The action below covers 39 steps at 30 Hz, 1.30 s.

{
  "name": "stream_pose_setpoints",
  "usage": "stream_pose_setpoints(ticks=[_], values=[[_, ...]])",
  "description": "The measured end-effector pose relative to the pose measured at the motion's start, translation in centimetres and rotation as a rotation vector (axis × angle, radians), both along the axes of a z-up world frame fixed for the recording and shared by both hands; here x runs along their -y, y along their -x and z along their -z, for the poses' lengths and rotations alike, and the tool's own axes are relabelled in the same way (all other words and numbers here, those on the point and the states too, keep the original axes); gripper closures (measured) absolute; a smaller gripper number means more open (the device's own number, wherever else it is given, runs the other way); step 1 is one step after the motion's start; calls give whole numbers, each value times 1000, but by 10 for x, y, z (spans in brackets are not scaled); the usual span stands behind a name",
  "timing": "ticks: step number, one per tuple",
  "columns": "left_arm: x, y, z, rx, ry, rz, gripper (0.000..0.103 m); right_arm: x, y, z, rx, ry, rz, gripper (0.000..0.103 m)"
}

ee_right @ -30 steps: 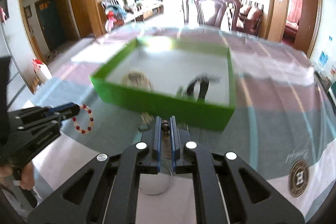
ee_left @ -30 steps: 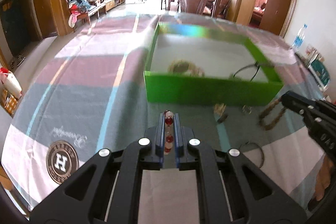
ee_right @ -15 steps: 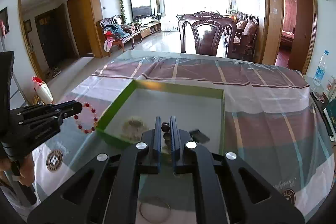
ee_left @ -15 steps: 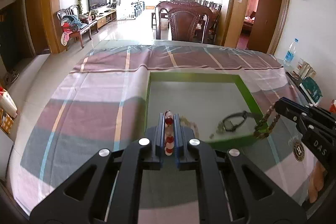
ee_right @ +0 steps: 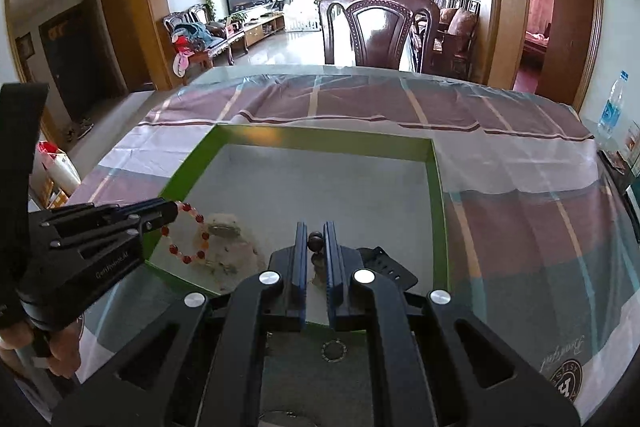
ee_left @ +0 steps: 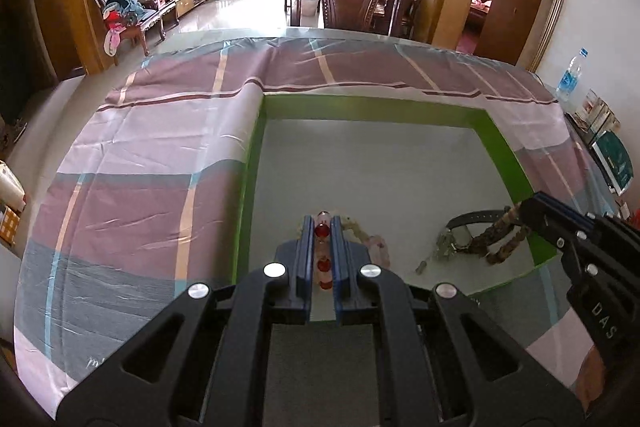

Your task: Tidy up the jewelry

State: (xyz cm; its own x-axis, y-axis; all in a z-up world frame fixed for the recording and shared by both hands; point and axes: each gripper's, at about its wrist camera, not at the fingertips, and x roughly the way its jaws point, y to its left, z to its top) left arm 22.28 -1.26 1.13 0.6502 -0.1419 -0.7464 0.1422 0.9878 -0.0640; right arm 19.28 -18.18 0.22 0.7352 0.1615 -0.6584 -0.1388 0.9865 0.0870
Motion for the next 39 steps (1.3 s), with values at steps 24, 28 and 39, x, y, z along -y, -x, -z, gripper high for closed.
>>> stream_pose_setpoints(ticks=[24, 28, 39], values=[[-2, 72, 19, -4, -41, 19, 49, 30, 60, 42, -134, 17, -59, 69], [11, 74, 44, -81, -42, 72, 49, 28, 53, 70, -212, 24, -51, 69], [64, 58, 80, -141, -60, 171, 48, 29, 46, 95, -256, -1, -46, 69]])
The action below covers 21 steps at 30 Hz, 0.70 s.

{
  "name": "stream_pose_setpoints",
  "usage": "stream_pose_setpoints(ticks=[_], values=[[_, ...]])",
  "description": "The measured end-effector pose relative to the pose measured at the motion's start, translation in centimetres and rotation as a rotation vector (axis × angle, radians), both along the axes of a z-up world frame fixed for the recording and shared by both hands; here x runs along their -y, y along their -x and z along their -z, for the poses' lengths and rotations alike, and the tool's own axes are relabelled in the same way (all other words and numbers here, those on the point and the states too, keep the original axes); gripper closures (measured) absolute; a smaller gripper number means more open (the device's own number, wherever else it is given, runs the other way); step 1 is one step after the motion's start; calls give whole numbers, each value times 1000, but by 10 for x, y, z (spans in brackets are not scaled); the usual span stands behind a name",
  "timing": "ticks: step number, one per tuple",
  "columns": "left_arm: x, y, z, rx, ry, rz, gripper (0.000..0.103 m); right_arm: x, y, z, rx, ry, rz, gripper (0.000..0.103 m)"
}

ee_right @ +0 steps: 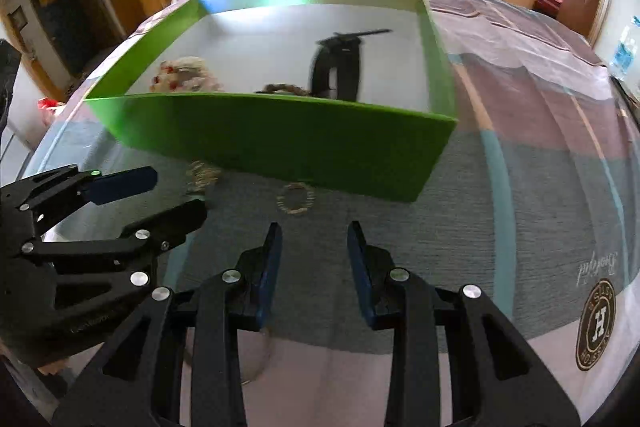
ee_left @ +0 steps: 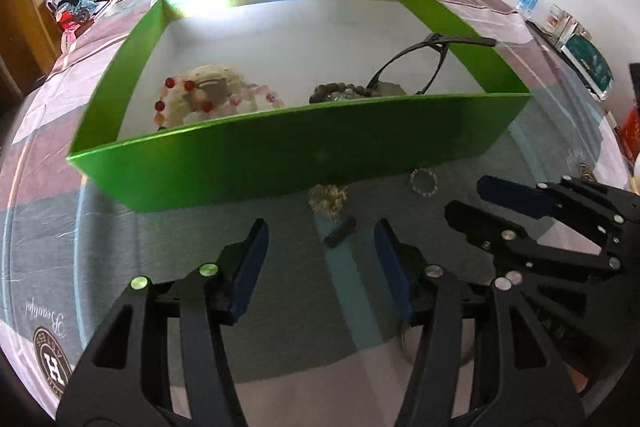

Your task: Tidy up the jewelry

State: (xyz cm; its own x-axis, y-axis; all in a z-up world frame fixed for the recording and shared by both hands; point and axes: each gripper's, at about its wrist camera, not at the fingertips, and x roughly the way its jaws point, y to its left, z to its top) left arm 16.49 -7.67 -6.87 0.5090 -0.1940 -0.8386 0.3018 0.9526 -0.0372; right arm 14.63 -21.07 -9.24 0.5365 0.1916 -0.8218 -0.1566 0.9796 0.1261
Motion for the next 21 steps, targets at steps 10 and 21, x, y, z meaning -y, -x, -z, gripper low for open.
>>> stream_pose_setpoints(ticks=[10, 21], values=[[-2, -4, 7, -5, -32, -37, 92, 8, -4, 2, -1, -7, 8, 69], [-37, 29, 6, 8, -38, -106, 96, 5, 2, -3, 29, 19, 9, 69]])
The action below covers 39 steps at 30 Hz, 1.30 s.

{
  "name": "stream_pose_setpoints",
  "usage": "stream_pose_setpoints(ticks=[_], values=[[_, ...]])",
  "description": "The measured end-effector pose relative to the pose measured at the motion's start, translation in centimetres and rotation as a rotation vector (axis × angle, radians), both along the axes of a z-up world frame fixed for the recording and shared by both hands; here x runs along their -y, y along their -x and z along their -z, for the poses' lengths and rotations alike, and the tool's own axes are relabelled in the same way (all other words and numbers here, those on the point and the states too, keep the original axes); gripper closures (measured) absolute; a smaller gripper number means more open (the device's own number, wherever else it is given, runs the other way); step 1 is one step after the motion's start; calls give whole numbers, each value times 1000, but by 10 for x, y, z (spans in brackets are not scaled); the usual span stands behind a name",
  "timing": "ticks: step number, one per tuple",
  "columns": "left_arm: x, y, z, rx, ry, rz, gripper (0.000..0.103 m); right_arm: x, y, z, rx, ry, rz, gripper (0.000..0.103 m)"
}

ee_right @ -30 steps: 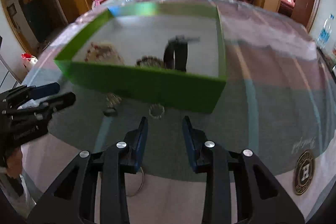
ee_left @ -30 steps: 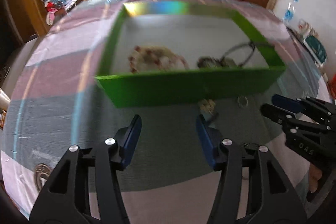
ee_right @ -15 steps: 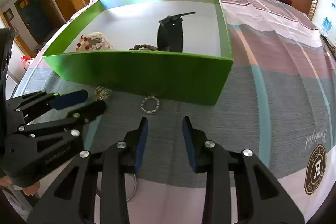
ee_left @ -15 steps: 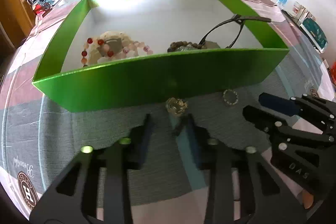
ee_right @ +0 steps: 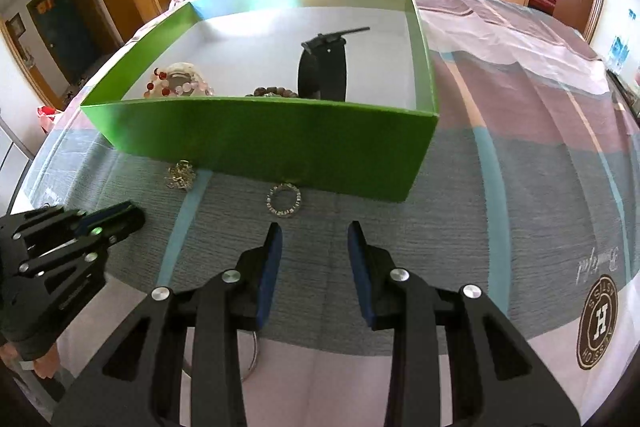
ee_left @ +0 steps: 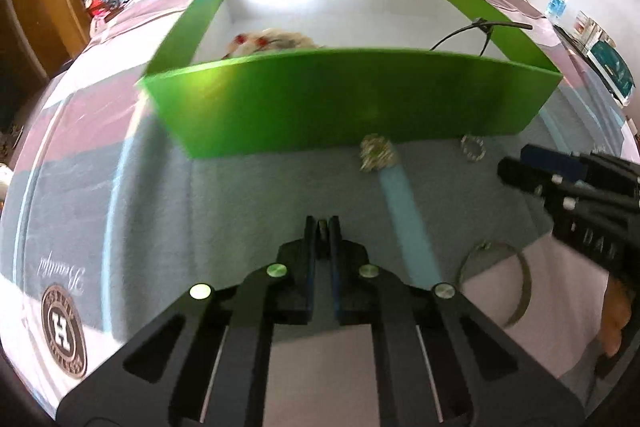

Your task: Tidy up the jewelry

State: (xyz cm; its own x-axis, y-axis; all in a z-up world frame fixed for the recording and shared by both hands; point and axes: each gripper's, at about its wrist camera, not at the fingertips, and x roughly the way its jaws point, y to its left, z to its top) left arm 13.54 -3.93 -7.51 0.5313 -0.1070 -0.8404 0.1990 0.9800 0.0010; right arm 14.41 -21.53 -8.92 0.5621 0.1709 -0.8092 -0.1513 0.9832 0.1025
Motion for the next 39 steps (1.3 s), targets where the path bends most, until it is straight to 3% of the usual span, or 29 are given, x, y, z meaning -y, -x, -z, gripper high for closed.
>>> stream_pose_setpoints(ticks=[8, 11, 16, 22, 29, 37, 39], values=[[-15, 11, -2, -4, 3, -50, 92, -7, 6, -4, 24, 37, -10, 69], [-15, 11, -4, 1, 4, -52, 87, -9, 8, -4, 31, 41, -8, 63], [-15, 12, -7, 12, 6, -59, 72, -9, 8, -2, 23, 45, -8, 62], [-14, 8, -13, 21, 18, -66, 67, -6, 9, 1, -1, 54, 13, 62], [21, -10, -27, 48, 28, 9, 67, 4, 22, 1, -25, 23, 21, 62], [43, -39, -10, -2, 45, 24, 67, 18, 33, 9, -51, -24, 28, 61], [44, -44, -5, -10, 35, 16, 76, 18, 33, 9, -52, -30, 30, 59]])
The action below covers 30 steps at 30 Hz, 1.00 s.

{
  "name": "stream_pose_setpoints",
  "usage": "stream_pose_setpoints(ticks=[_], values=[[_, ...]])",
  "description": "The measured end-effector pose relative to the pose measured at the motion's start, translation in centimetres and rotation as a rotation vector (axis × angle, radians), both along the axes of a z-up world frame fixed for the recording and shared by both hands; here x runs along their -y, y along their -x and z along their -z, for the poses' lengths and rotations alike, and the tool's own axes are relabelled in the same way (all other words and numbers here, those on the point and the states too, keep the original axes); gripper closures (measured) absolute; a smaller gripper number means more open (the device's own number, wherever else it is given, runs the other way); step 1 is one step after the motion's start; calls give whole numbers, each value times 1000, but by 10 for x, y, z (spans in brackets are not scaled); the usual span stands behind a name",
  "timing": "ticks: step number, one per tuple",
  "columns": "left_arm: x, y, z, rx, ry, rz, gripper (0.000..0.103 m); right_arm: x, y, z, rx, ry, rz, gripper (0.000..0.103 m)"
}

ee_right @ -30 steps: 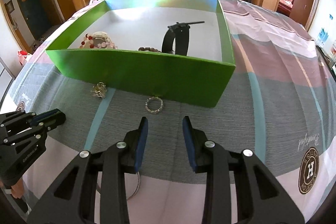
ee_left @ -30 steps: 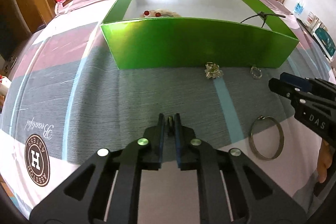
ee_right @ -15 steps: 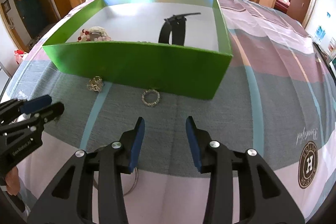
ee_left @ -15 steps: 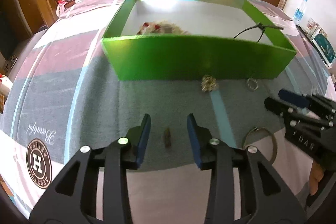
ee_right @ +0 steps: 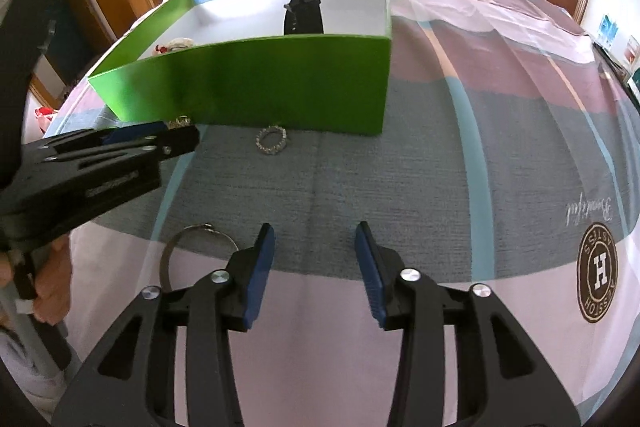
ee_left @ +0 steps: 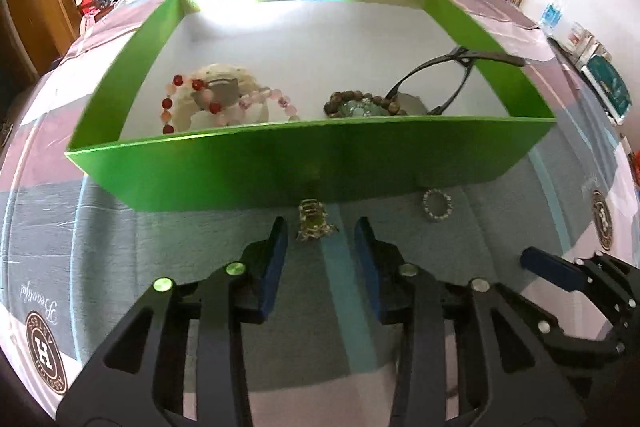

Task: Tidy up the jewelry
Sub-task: 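Grasp the gold crystal charm with the left gripper while the right gripper moves over the silver bangle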

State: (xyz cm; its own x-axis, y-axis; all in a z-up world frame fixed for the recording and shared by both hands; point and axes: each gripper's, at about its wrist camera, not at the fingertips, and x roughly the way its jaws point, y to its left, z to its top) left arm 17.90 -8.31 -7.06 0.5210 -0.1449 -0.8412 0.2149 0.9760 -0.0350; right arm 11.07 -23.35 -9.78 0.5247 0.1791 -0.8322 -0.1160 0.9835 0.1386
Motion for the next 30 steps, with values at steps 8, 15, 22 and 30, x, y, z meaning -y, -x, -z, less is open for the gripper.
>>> stream_pose_setpoints(ticks=[8, 15, 22, 30], values=[[-17, 15, 2, -16, 19, -16, 81, -5, 8, -8, -4, -45, -40, 59], [-35, 62, -10, 20, 4, -9, 81, -40, 28, -11, -26, -18, -179, 53], [-43, 89, -5, 25, -34, -2, 81, -68, 31, -1, -6, 101, -208, 42], [-51, 98, -2, 16, -10, -6, 82, -70, 28, 4, 7, 123, -194, 46]])
